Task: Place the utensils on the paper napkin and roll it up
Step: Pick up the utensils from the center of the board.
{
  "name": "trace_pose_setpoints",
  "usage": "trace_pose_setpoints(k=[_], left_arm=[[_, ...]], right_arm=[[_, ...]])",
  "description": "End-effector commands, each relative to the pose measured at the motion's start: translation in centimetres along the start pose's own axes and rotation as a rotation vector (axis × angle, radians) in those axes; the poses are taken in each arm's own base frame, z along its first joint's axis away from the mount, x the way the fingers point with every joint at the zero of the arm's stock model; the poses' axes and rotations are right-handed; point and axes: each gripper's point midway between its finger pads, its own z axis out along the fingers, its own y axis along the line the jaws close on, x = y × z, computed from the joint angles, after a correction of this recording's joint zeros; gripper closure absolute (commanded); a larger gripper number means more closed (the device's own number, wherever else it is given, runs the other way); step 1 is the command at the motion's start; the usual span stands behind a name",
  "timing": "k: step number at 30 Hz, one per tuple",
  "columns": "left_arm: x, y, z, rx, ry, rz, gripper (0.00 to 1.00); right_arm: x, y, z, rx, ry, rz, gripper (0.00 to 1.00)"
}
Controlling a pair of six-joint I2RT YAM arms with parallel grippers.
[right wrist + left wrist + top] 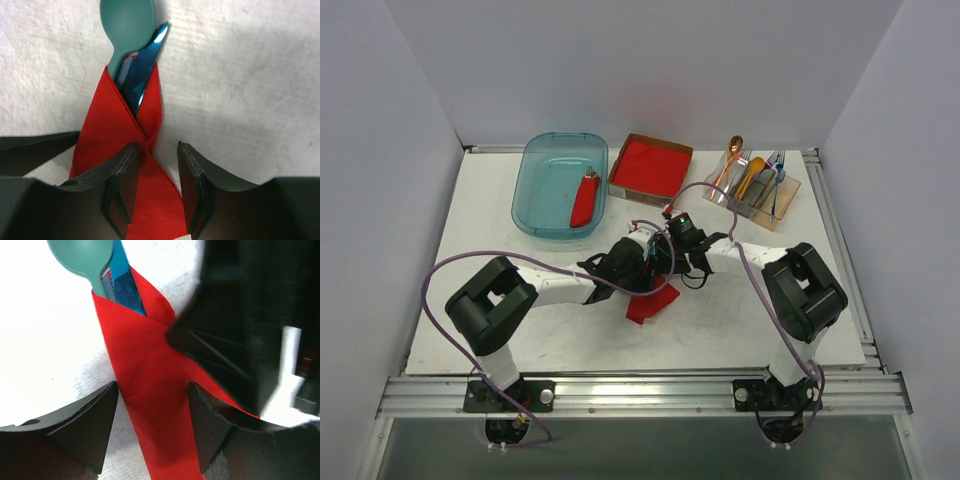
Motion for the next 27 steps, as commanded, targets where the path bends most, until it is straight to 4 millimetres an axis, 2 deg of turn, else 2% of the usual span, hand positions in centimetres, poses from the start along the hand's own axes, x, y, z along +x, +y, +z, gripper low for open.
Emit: trace_pose_setpoints(k=[1, 4, 5, 9, 17, 23, 26, 27], left_arm=[[7.7, 2.9, -0.3, -0.079, 0.241, 0.002, 0.32], [8.0, 2.9, -0.5, -0.071, 0.243, 0.011, 0.32], [7.2, 2.6, -0.2, -0.056, 0.210, 0.008, 0.32], [7.0, 2.3, -0.4, -0.039, 0.197, 0.014, 0.32], [7.4, 1.4, -0.8, -0.005, 0.195, 0.041, 0.34], [7.6, 1.0, -0.8, 0.000, 0.204, 0.053, 0.35], [7.6, 0.8, -0.8, 0.000, 0.207, 0.060, 0.35], [7.7, 0.7, -0.8, 0.000, 0.208, 0.063, 0.35]], right_arm=[[3.0, -1.3, -1.6, -0.001, 0.101, 0.044, 0.63], [2.4, -0.3, -1.9, -0.054, 0.075, 0.038, 0.63], [2.3, -0.2, -1.9, -0.065, 0.069, 0.037, 0.63], [2.1, 0.2, -2.1, -0.085, 0.059, 0.032, 0.62], [1.6, 0.3, -2.5, -0.087, 0.044, 0.024, 0.60], [1.9, 0.1, -1.7, -0.035, 0.069, -0.012, 0.59], [1.5, 0.5, -1.4, -0.024, 0.059, -0.022, 0.59], [2.0, 0.1, -1.5, 0.001, 0.080, -0.024, 0.60]])
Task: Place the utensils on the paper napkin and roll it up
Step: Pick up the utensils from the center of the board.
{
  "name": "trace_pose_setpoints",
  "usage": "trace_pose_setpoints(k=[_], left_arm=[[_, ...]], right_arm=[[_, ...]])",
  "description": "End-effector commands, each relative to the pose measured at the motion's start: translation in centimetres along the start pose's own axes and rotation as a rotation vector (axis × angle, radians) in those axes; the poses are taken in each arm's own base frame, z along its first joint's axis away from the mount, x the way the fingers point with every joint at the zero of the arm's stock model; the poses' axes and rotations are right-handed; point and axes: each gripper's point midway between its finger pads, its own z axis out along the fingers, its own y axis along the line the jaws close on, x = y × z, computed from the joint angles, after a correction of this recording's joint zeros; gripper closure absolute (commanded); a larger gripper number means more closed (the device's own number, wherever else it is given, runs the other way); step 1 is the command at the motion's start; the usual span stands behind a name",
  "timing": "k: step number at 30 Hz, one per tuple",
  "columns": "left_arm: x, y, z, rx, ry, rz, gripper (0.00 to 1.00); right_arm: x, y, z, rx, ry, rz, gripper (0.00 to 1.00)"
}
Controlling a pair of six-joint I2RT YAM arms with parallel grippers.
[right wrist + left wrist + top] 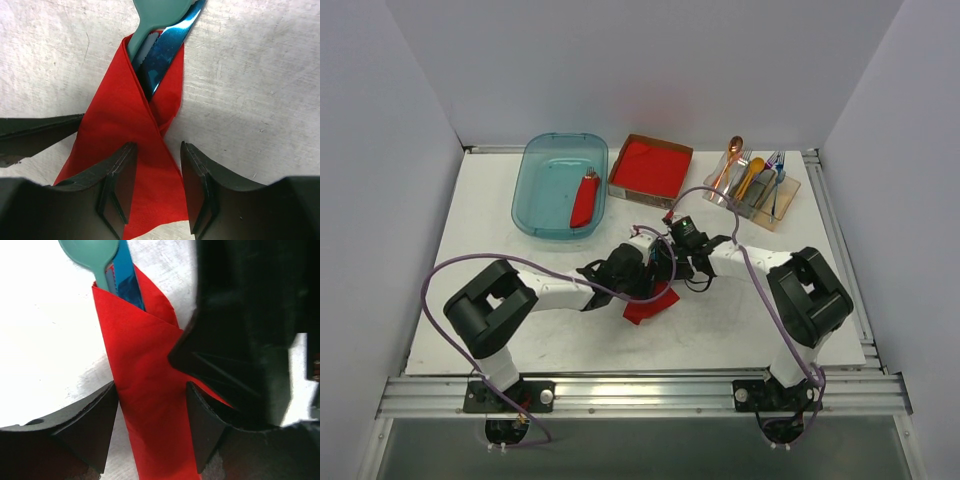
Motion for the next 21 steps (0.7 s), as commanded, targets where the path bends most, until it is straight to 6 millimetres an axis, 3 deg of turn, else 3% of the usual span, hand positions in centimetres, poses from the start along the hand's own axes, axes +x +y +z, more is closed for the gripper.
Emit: trace_pose_setpoints(k=[1, 11, 21], left_arm=[[7.2, 1.3, -1.0, -0.038, 0.243, 0.025, 0.35], [7.2, 1.4, -1.0, -0.047, 0.251, 0.023, 0.35], [6.1, 1.0, -1.3, 0.019, 0.198, -0.055, 0.34]], right_arm=[[-0.5, -0.3, -0.1, 0.072, 0.009, -0.024, 0.60], [-0.1, -0.5, 0.8, 0.150, 0.032, -0.055, 0.62], [-1.8, 0.6, 0.6, 0.120, -0.027, -0.038, 0.62]])
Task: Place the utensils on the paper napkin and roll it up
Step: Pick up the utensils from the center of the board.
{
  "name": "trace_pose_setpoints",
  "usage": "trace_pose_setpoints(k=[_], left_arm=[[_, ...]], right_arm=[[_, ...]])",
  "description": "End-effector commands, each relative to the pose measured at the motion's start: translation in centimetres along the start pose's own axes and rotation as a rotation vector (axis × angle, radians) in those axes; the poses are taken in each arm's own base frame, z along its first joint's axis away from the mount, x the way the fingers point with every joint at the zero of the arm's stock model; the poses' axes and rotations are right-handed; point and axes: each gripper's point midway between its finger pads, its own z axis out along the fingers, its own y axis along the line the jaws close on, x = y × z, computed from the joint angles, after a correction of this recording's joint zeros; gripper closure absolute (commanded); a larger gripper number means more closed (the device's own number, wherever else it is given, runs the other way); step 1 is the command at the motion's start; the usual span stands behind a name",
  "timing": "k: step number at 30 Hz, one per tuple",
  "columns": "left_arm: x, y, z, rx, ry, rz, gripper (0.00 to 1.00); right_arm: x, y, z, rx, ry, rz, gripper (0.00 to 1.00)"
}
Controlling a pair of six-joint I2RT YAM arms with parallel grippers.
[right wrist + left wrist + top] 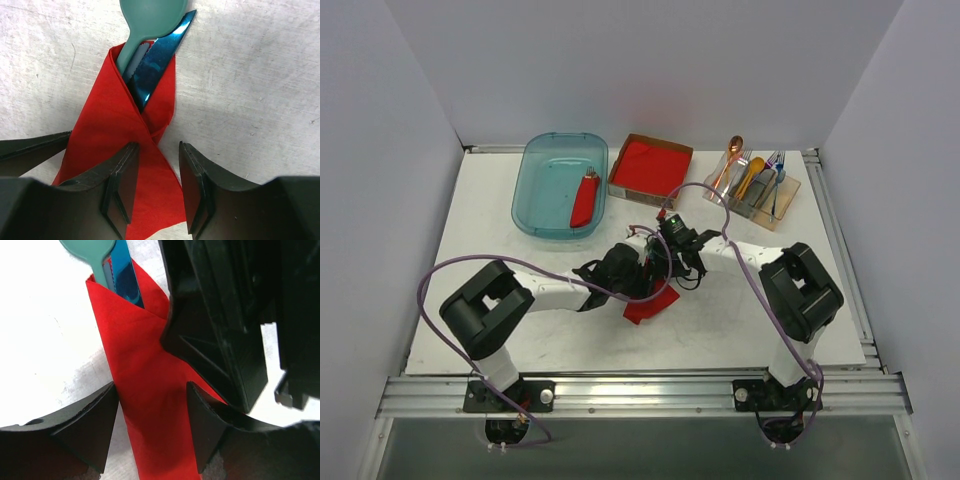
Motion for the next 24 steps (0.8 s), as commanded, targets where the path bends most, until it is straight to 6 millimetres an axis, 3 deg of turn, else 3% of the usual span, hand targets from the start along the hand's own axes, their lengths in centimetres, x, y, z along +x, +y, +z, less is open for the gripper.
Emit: trace_pose_setpoints(k=[1, 12, 16, 24], left_arm=[[5.7, 1.3, -1.1, -0.011, 0.190, -0.032, 0.34], [4.2, 1.4, -2.3, -0.009, 0.148, -0.046, 0.29], [4.0, 1.5, -2.9, -0.015, 0.148, -0.042, 0.28], [5.0, 2.1, -3.4, -0.042, 0.178, -0.030, 0.27]], right_arm=[[-1.8, 0.9, -0.2, -0.006, -0.053, 0.011, 0.62], [-2.6, 1.0, -0.8, -0.022, -0.085, 0.033, 0.62], [-2.1, 1.0, -0.4, -0.024, -0.072, 0.033, 0.62], [-2.1, 0.9, 0.0, -0.020, -0.066, 0.030, 0.62]])
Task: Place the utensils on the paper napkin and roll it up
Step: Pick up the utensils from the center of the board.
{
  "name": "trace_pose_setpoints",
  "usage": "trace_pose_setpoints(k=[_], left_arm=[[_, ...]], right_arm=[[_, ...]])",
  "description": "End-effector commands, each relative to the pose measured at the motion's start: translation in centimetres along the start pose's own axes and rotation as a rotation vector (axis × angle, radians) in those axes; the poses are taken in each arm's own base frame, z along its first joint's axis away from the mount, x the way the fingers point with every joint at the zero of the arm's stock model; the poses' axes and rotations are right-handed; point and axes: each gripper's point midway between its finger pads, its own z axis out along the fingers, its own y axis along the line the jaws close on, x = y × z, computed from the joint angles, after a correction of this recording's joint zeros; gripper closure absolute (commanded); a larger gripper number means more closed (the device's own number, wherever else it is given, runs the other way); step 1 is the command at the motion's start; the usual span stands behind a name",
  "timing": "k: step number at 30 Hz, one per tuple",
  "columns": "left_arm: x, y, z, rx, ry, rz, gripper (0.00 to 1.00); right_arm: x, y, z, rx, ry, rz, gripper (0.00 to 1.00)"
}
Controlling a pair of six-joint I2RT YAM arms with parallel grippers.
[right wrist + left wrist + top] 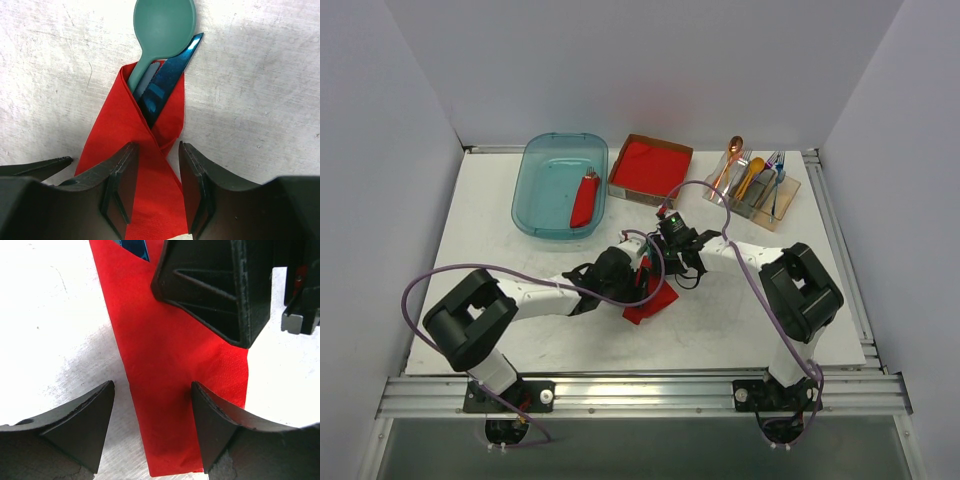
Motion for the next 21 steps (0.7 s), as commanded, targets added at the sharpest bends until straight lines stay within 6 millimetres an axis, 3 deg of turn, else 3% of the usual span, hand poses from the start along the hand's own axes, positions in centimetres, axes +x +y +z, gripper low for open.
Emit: trace_pose_setpoints(k=[1, 17, 21], left_arm=[[3.4, 1.7, -0.6, -0.055, 0.113, -0.001, 0.27], [4.6, 1.8, -0.6, -0.045, 0.125, -0.055, 0.27], [4.3, 1.6, -0.8, -0.034, 0.111, -0.066, 0.28]], right_arm=[[-0.6, 0.1, 0.1, 0.014, -0.007, -0.006, 0.62], [1.7, 0.0, 1.2, 0.093, 0.059, -0.070, 0.63], [2.2, -1.2, 1.2, 0.160, 0.073, -0.077, 0.63]])
